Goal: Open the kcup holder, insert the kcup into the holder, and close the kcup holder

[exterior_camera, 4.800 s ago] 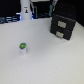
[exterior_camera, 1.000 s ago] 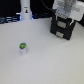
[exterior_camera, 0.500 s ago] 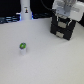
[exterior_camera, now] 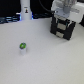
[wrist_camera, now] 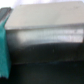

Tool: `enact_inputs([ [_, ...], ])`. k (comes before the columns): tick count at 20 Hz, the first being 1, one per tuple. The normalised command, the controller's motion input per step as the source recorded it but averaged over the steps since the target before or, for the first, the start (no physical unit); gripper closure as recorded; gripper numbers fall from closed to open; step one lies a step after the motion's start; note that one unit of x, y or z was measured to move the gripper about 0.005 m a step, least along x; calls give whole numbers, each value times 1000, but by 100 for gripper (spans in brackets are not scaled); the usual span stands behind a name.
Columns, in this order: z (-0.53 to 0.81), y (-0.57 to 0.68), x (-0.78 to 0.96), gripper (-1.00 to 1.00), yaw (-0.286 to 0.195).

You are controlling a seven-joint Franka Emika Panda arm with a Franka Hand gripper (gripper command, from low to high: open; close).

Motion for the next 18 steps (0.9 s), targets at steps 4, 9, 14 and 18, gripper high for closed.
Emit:
enact_inputs([
  [4,118,-272,952,100,-73],
  [9,88,-283,939,100,-79],
  [14,93,-283,934,100,-78],
  [18,105,-283,932,100,-79],
])
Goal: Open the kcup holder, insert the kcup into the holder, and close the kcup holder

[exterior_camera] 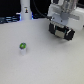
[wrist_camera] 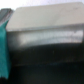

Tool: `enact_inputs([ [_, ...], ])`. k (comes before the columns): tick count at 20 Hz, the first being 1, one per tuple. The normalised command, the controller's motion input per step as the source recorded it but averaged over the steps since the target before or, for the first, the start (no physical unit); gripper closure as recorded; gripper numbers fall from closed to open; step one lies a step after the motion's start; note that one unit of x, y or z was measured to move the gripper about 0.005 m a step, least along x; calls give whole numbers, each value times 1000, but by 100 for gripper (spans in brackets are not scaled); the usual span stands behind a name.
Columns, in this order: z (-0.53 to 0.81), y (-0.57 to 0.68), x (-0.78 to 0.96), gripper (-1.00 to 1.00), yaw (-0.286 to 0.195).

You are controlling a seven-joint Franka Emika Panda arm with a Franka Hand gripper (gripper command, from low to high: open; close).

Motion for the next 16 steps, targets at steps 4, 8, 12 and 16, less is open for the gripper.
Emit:
enact_inputs([
  [4,105,-297,904,100,-78],
  [8,116,-327,892,100,-77],
  [12,138,-350,867,100,-78],
  [16,136,-335,801,100,-70],
])
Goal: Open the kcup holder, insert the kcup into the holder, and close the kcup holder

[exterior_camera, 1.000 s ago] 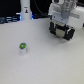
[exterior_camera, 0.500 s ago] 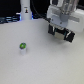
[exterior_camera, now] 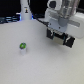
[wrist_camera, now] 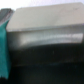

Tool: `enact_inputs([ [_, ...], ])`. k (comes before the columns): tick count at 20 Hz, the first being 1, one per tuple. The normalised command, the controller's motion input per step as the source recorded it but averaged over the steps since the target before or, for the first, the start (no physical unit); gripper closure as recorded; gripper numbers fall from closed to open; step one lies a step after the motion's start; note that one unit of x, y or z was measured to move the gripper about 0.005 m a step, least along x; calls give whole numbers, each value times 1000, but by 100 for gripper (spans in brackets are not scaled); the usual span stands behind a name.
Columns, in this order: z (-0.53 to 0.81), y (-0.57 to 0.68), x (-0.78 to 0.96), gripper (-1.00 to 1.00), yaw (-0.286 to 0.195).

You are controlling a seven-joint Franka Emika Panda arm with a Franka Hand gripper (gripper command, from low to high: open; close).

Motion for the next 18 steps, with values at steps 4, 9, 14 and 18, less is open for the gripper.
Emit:
enact_inputs([
  [4,78,-208,593,-100,-45],
  [9,238,-85,168,-100,-42],
  [14,388,-178,158,-100,-87],
  [18,364,-461,-9,-100,-166],
])
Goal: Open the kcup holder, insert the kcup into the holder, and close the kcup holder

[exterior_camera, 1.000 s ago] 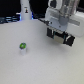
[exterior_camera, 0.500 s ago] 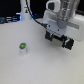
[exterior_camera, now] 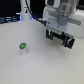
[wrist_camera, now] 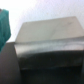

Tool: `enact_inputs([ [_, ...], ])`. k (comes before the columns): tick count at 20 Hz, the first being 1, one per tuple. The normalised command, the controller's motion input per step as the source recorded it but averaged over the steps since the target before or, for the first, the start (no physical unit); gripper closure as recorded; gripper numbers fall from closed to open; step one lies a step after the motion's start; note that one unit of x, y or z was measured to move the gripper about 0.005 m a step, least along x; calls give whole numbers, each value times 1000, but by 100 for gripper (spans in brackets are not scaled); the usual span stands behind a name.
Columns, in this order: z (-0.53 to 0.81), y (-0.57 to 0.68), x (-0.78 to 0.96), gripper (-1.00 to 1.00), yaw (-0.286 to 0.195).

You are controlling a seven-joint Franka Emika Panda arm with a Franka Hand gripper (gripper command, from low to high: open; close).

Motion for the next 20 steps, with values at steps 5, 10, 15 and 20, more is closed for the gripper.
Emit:
enact_inputs([
  [5,343,-545,-78,-100,-195],
  [10,224,-496,-209,-100,-225],
  [15,127,-454,-303,-100,-234],
  [20,19,-437,-373,-100,-235],
])
